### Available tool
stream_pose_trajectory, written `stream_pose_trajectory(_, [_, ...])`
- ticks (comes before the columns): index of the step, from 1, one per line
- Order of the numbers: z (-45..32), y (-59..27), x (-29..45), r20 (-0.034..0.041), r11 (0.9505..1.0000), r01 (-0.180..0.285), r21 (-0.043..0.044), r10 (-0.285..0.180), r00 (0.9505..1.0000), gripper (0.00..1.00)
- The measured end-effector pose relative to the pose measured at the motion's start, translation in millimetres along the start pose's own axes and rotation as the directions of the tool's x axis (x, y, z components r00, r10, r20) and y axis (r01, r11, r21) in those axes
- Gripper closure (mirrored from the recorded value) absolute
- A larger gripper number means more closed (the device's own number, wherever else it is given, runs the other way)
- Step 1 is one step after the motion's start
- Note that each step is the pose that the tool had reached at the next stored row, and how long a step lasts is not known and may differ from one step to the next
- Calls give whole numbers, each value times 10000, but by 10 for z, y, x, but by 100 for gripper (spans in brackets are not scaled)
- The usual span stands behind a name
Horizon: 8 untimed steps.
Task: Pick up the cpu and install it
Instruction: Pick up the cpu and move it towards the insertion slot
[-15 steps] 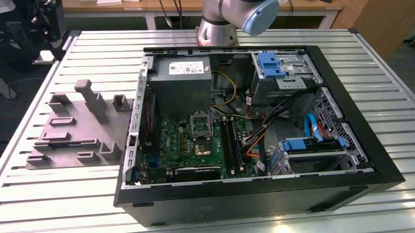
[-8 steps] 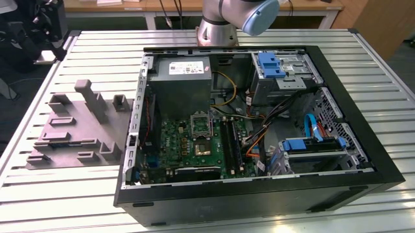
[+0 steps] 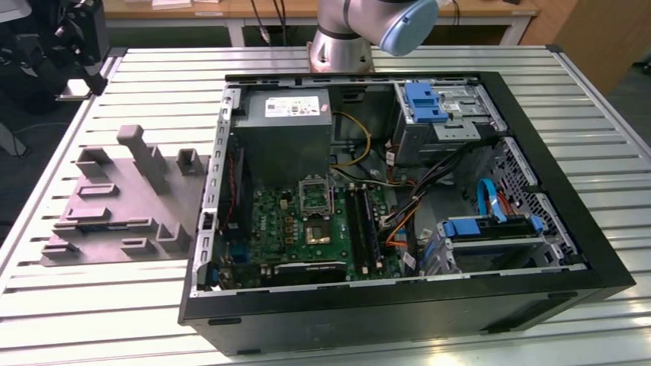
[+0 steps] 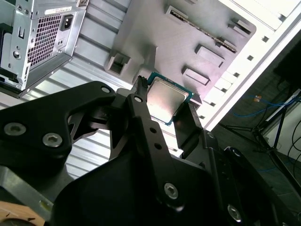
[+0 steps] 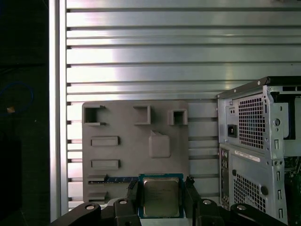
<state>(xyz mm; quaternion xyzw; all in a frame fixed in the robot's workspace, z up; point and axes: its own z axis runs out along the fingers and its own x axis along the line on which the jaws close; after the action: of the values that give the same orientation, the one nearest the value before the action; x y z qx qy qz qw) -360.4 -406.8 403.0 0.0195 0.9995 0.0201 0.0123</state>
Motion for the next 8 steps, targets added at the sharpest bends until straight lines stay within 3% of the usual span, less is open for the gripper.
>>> stream_pose_trajectory(8, [0, 1, -17, 0, 10000, 0, 0, 0, 10000, 53])
